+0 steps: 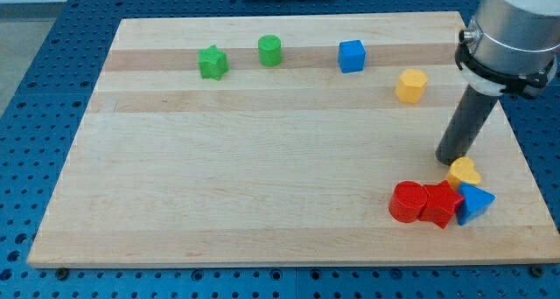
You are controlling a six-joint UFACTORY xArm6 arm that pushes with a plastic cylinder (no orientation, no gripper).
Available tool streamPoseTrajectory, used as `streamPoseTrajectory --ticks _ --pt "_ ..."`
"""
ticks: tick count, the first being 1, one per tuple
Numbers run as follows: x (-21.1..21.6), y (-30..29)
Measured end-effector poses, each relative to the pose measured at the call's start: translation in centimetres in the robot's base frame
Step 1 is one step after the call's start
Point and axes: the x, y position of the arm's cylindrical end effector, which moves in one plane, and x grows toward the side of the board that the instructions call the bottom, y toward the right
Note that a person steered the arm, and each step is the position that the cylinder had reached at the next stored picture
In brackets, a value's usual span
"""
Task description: Move the yellow hexagon towards the top of the red circle
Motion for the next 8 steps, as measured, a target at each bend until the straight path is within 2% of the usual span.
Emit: streamPoseTrajectory --ticks 3,4,6,8 --pt "-8.7 4.5" --pt "-11.4 4.0" --pt "-12.3 0.0" --pt "-12.5 -1.5"
